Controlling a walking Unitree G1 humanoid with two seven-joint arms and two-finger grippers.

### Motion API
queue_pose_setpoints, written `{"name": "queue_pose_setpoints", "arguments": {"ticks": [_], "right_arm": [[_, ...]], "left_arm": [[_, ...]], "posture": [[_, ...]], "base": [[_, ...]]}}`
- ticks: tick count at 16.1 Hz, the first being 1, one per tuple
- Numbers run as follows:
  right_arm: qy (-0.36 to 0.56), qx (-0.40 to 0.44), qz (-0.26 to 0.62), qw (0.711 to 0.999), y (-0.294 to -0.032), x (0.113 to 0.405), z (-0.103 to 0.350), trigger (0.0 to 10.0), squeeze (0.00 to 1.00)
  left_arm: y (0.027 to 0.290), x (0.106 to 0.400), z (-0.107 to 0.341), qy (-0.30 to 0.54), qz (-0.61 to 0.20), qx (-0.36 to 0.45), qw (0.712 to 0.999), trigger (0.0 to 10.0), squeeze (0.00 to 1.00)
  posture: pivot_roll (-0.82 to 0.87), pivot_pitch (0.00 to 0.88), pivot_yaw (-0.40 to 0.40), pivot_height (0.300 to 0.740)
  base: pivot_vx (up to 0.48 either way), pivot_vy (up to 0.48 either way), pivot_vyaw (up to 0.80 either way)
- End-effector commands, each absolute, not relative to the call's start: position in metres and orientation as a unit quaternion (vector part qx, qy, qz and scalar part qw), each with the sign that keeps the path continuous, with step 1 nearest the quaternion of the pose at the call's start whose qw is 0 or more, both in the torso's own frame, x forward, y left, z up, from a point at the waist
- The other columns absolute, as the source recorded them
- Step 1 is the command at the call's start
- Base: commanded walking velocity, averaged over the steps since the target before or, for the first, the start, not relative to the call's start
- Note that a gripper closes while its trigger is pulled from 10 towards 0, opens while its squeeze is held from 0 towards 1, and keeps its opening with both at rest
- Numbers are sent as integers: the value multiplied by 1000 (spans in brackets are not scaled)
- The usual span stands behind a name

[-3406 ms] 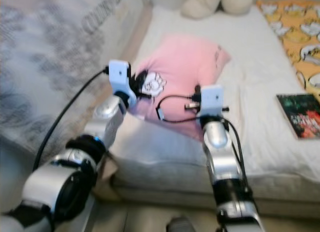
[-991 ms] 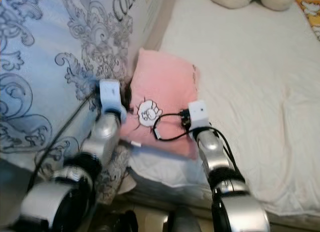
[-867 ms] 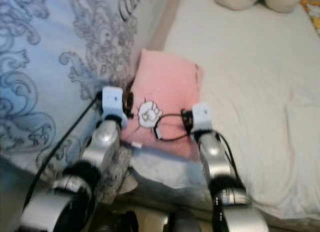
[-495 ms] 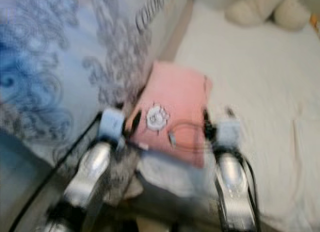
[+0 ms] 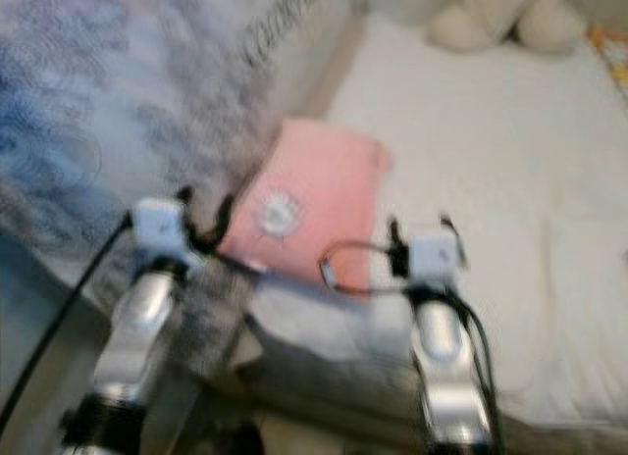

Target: Clean up the room

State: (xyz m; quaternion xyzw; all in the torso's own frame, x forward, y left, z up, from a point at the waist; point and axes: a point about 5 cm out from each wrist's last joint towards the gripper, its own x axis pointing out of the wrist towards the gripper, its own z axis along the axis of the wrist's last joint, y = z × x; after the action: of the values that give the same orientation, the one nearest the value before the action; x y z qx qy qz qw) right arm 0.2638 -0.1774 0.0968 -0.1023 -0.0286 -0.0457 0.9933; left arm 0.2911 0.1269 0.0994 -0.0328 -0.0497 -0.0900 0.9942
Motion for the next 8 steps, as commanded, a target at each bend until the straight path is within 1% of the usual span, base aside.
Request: {"name": "queue_pose_setpoints", "arguments": {"ticks": [1, 4, 5, 8], "right_arm": [[-15, -103, -54, 993, -183, 261, 93, 10000, 0], [-10, -110, -28, 994, -178, 265, 92, 10000, 0], [-7, -105, -16, 994, -174, 267, 92, 10000, 0], [-7, -114, -19, 993, -174, 274, 93, 10000, 0]], "left_arm": [[119, 292, 103, -52, -109, -41, 992, 10000, 0], [115, 294, 101, -47, -111, -44, 992, 10000, 0], [114, 295, 103, -45, -113, -45, 992, 10000, 0], [117, 303, 105, -43, -115, -36, 992, 10000, 0]], "posture": [[-165, 0, 38, 740], [-168, 0, 35, 740], [-171, 0, 37, 740], [-171, 0, 41, 740]], "base": [[0, -480, -775], [0, -480, -775], [0, -480, 0], [0, -480, 0]]}}
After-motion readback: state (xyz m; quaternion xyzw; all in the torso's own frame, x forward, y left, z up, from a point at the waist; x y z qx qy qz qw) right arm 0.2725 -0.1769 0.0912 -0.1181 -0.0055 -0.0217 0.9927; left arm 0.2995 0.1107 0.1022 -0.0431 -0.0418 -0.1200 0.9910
